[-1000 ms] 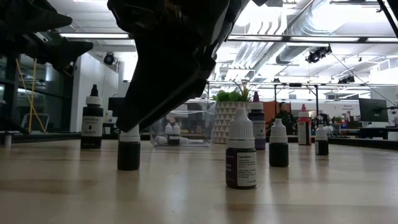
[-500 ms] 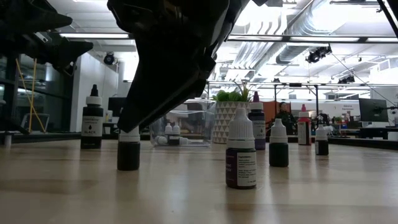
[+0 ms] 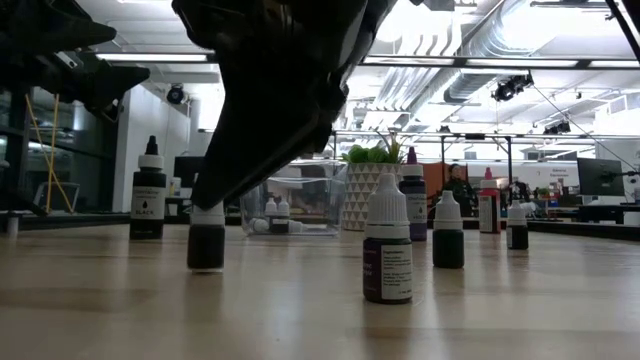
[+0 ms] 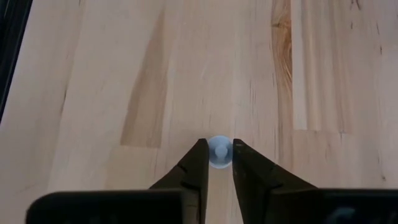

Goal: Pick & Place food coloring
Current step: Put the small red food coloring bottle into the transparent bin

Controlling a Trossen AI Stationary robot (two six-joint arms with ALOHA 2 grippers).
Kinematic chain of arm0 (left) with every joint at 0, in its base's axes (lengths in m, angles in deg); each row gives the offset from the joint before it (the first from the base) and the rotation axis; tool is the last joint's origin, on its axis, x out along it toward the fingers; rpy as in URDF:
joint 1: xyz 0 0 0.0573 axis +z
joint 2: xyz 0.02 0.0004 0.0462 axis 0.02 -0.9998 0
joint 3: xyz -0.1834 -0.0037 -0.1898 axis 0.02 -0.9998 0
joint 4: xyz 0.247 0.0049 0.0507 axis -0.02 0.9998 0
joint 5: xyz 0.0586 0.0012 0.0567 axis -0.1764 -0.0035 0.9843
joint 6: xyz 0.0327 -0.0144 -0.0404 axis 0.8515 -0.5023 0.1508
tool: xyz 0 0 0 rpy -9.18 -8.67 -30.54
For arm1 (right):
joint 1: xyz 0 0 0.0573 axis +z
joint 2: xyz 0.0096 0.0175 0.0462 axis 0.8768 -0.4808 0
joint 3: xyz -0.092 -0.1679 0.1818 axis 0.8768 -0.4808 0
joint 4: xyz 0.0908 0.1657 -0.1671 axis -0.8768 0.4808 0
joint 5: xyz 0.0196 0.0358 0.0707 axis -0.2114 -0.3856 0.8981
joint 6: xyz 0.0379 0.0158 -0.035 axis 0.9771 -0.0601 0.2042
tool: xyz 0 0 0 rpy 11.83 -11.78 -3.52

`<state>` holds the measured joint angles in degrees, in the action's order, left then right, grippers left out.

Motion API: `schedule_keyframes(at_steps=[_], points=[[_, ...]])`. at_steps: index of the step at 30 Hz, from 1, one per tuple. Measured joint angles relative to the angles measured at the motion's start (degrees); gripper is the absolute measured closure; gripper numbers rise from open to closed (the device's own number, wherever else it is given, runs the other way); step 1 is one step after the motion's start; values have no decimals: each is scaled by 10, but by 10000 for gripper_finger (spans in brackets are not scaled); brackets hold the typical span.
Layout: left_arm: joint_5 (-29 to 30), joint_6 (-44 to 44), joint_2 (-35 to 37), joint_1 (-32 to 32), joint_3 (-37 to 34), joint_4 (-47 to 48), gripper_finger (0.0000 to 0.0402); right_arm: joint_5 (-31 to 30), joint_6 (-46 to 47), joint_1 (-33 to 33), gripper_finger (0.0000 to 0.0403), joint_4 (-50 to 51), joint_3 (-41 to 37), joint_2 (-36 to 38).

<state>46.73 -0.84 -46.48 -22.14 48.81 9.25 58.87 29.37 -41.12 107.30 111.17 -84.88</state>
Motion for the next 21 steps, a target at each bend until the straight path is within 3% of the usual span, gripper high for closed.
schedule_keyframes(at_steps=[6,13,21], points=[[0,0,0,0,0,0,130,-1,-25,-6,359,77,88,2],[0,0,0,0,0,0,130,-54,-87,-16,351,197,229,3],[0,0,0,0,0,0,130,-82,-93,-40,357,268,344,3]])
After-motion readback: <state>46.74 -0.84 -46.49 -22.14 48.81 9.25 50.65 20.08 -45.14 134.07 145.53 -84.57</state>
